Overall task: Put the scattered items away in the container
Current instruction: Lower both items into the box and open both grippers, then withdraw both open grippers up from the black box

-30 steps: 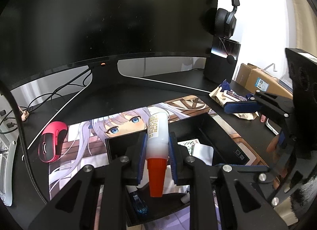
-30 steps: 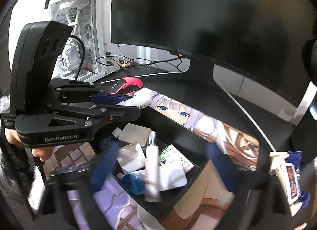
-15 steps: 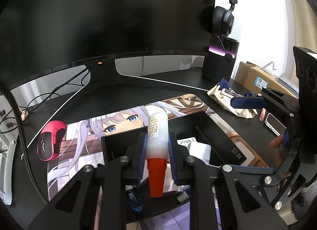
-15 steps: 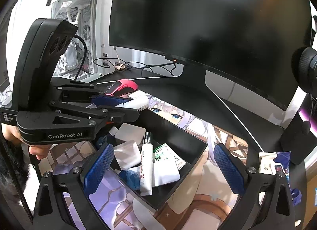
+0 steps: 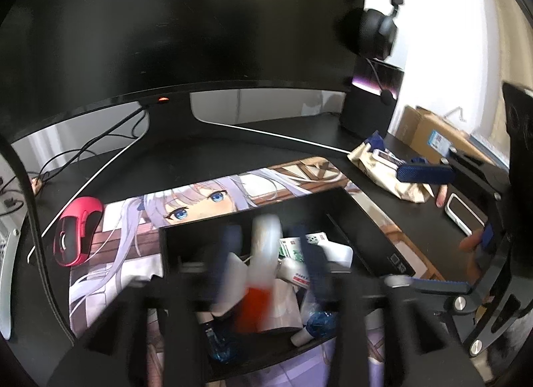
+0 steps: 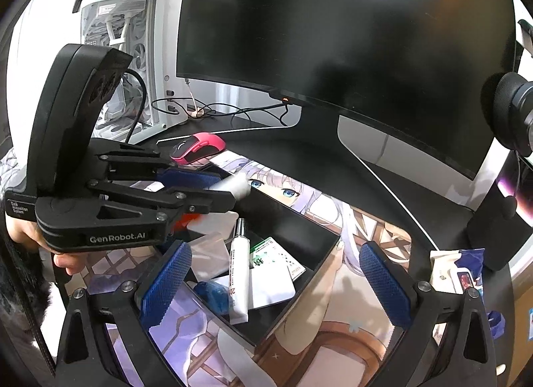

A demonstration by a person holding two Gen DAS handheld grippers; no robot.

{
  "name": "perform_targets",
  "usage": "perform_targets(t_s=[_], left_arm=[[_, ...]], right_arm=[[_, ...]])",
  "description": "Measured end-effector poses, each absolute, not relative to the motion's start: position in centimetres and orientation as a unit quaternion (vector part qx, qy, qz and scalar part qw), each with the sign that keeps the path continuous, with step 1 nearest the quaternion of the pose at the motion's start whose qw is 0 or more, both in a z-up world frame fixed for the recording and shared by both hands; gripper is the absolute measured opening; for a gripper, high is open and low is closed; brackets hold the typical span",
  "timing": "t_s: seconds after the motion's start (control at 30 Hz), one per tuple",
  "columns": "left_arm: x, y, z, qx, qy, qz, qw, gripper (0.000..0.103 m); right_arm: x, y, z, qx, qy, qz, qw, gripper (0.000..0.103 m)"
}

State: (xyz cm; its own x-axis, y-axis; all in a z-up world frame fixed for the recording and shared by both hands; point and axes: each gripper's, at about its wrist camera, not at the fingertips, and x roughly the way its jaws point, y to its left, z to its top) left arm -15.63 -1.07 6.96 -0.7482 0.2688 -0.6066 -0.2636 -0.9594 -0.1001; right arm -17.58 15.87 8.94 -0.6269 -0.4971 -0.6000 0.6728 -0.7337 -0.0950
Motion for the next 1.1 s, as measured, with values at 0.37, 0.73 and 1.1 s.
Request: perform_targets(t_s=[0.37,0.73,1.1], left_arm=[[-14.4,-2.3,7.8,-0.294,0.009,0.954,0.057,0.103],[-12.1,-2.7,6.7,-0.297,-0.009,0.953,0.054,0.103],[-10.1,-3.3,5.2,-0.311,-0.017,0.950,0.024,0.103]], right_arm=[[-17.7,17.1,8.9,0.286,0.137,-0.897,0.307,0.102],[-16.8,17.0,8.4,0.298,0.119,-0.898,0.300,0.102],[-15.5,16.8,7.9,0.308,0.090,-0.904,0.283,0.102]])
